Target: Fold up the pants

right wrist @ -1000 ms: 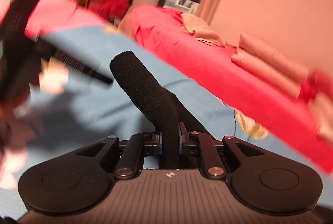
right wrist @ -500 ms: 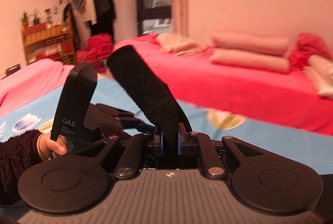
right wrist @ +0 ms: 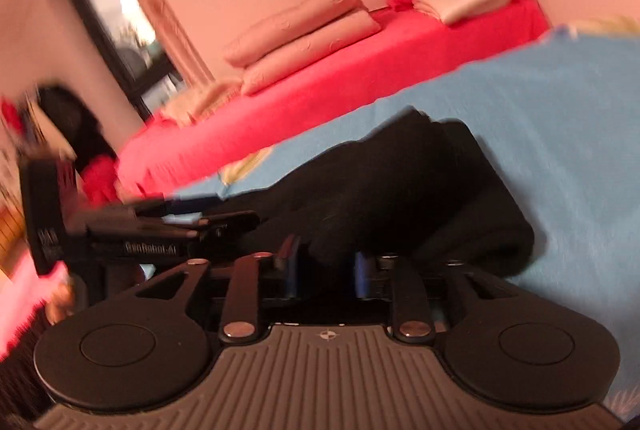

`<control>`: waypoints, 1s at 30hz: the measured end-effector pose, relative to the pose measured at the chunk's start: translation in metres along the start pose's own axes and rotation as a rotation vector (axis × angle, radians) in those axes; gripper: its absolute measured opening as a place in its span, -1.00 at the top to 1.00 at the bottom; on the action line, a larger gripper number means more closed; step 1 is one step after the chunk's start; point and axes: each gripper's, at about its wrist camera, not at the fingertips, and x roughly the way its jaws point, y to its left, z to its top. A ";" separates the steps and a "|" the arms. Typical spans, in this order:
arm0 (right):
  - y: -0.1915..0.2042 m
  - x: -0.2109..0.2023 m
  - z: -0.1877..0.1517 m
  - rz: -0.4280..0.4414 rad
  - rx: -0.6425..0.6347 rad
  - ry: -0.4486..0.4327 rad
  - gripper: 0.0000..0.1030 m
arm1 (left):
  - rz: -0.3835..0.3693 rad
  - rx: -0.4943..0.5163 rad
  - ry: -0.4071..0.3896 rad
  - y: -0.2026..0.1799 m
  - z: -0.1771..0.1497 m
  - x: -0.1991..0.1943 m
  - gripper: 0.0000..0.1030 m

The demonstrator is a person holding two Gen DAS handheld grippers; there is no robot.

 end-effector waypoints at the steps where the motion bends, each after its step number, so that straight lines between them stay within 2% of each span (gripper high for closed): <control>1: -0.005 -0.004 0.004 -0.004 0.018 -0.027 -0.01 | -0.001 -0.014 0.002 0.001 0.000 0.000 -1.00; 2: -0.010 -0.008 0.008 -0.006 0.040 -0.053 -0.24 | -0.004 -0.029 0.004 0.003 0.000 0.000 -1.00; 3: -0.014 -0.010 0.011 0.002 0.070 -0.077 -0.39 | -0.006 -0.043 0.007 0.006 0.000 0.001 -1.00; 5: -0.026 -0.011 0.019 0.031 0.142 -0.101 -0.38 | -0.004 -0.064 0.010 0.020 -0.003 -0.004 -1.00; 7: -0.039 -0.005 0.025 0.059 0.217 -0.075 -0.35 | 0.002 -0.082 0.006 0.020 -0.005 -0.005 -1.00; 8: -0.044 0.000 0.028 0.060 0.249 -0.054 -0.09 | 0.005 -0.089 0.004 0.021 -0.005 -0.007 -1.00; 9: -0.048 0.005 0.029 0.049 0.276 -0.030 0.44 | 0.011 -0.091 0.004 0.021 -0.005 -0.010 -1.00; 11: -0.050 0.014 0.032 0.033 0.296 0.014 0.57 | 0.027 -0.088 0.005 0.016 -0.004 -0.015 -1.00; 12: -0.045 0.011 0.035 0.026 0.262 -0.002 0.59 | 0.029 -0.087 0.002 0.013 -0.004 -0.022 -1.00; 14: -0.034 -0.007 0.040 0.034 0.165 -0.096 0.60 | 0.022 -0.094 -0.010 0.009 -0.003 -0.029 -1.00; 16: -0.039 -0.016 0.041 0.041 0.188 -0.151 0.59 | 0.016 -0.115 -0.020 0.004 -0.002 -0.030 -1.00; 17: -0.046 -0.012 0.038 0.013 0.208 -0.138 0.59 | 0.022 -0.114 -0.017 0.001 -0.003 -0.028 -1.00; 19: -0.057 0.004 0.028 -0.095 0.224 -0.056 0.58 | 0.054 -0.080 0.004 -0.008 -0.006 -0.023 -1.00; 20: -0.060 0.004 0.022 -0.085 0.223 -0.068 0.58 | 0.075 -0.062 0.010 -0.011 -0.008 -0.022 -1.00; 22: -0.057 -0.004 0.023 -0.088 0.206 -0.102 0.42 | 0.092 -0.046 0.003 -0.015 -0.010 -0.025 -1.00; 23: -0.052 -0.008 0.025 -0.124 0.187 -0.129 0.26 | 0.101 -0.044 0.003 -0.015 -0.010 -0.027 -1.00; 24: -0.044 -0.011 0.027 -0.185 0.143 -0.162 0.08 | 0.110 -0.044 0.006 -0.015 -0.009 -0.029 -1.00; 26: -0.018 -0.014 0.031 -0.362 -0.012 -0.243 -0.13 | 0.120 -0.040 0.009 -0.016 -0.008 -0.032 -1.00; 27: -0.007 -0.014 0.030 -0.407 -0.087 -0.270 -0.18 | 0.126 -0.036 0.010 -0.016 -0.008 -0.033 -1.00; 28: 0.004 -0.012 0.028 -0.418 -0.162 -0.274 -0.18 | 0.132 -0.031 0.012 -0.017 -0.008 -0.033 -1.00; 30: 0.023 -0.003 0.024 -0.411 -0.269 -0.250 -0.32 | 0.144 -0.027 0.013 -0.018 -0.008 -0.034 -1.00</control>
